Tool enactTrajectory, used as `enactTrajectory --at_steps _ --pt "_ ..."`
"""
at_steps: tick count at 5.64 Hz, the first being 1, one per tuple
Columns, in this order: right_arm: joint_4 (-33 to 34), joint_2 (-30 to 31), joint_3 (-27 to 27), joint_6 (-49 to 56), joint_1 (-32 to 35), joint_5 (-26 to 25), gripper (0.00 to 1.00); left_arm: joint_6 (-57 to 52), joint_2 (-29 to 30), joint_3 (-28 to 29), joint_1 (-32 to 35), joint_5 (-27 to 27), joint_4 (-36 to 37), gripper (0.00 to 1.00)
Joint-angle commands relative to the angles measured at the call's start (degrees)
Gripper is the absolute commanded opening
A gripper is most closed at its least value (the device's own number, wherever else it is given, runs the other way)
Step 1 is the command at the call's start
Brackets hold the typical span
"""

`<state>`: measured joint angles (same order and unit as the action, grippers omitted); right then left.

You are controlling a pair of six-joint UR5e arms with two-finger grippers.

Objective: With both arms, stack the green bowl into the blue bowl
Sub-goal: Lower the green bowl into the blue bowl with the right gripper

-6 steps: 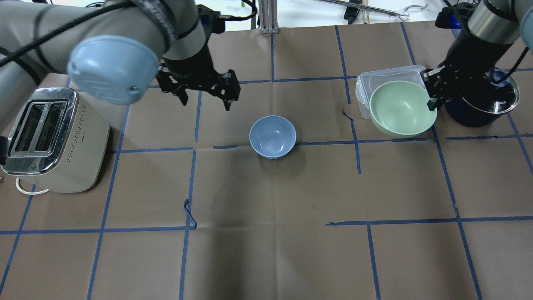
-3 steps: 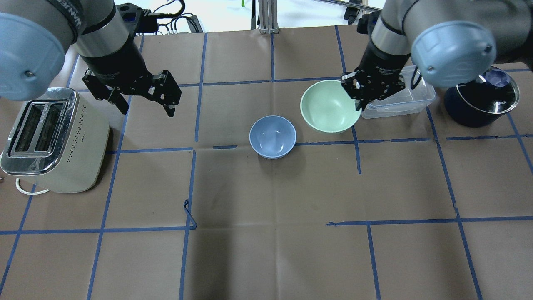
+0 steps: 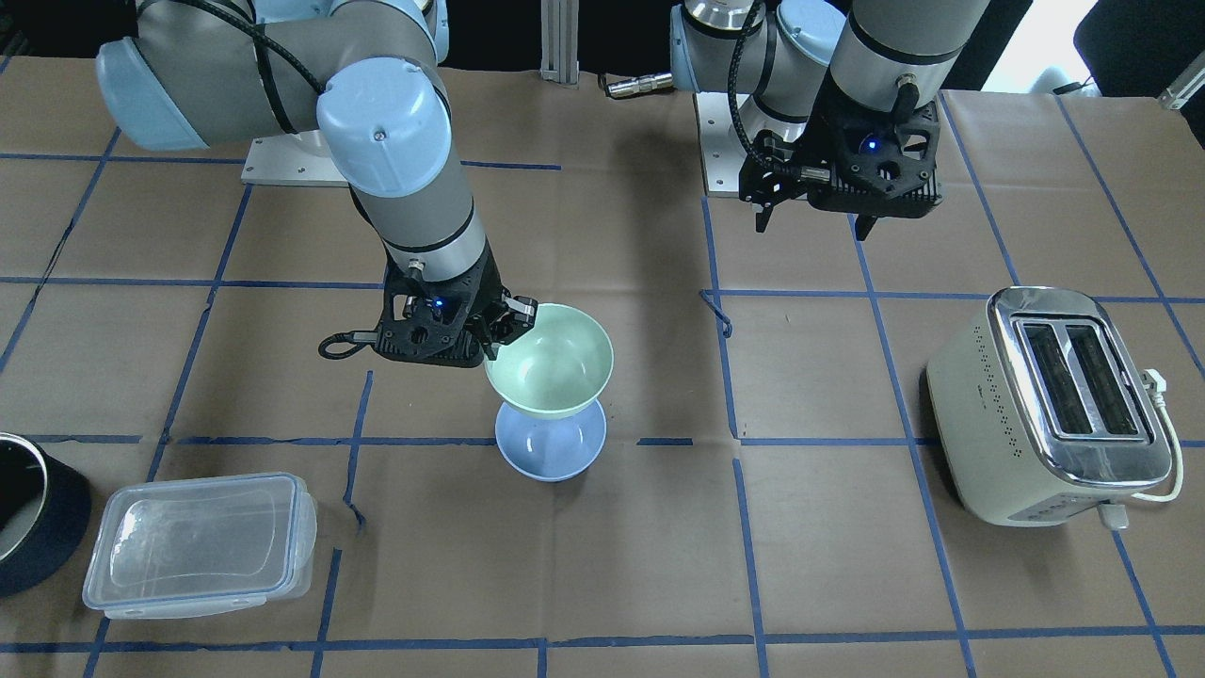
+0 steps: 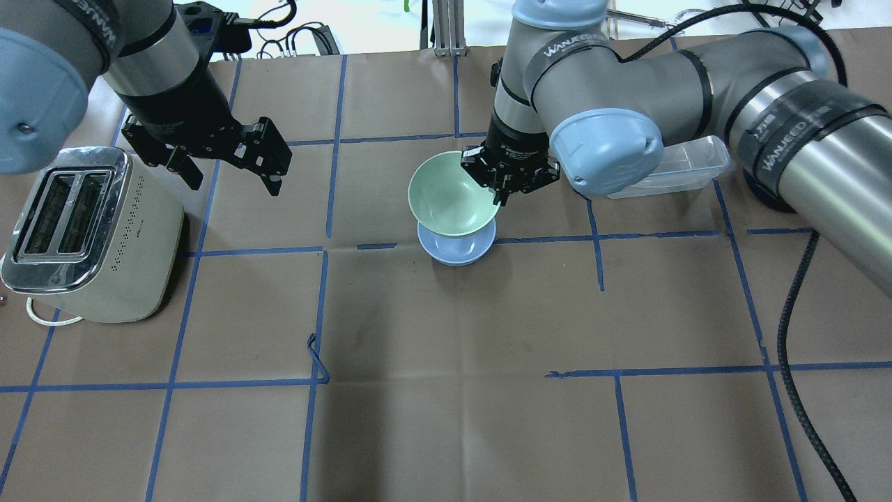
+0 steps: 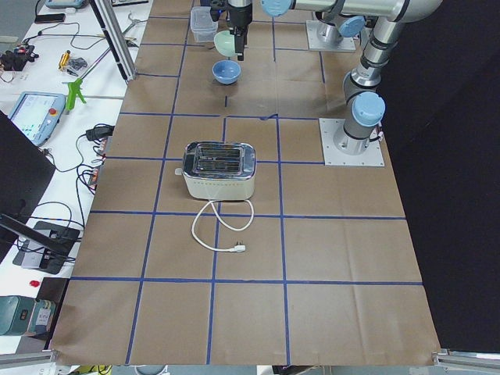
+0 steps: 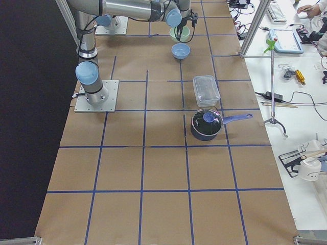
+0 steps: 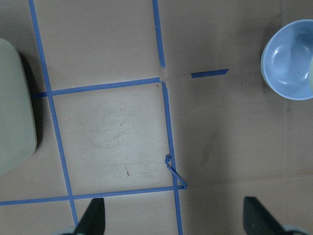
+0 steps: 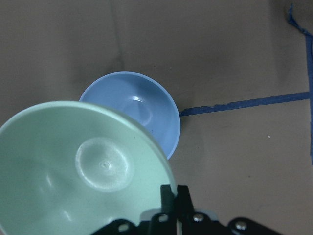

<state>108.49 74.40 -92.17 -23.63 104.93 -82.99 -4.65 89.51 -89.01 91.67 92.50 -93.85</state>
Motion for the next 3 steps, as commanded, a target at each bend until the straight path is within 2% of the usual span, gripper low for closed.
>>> enactTrajectory --at_steps 1,3 --pt "5.2 -5.63 -0.2 2.16 0.1 -0.15 0.06 -0.01 0.14 -0.03 -0.17 0.13 0.42 0.99" --pt "5.94 -7.42 -0.64 3.24 -0.95 -0.06 0.06 -0.01 0.14 -0.03 -0.18 0.05 0.42 0.99"
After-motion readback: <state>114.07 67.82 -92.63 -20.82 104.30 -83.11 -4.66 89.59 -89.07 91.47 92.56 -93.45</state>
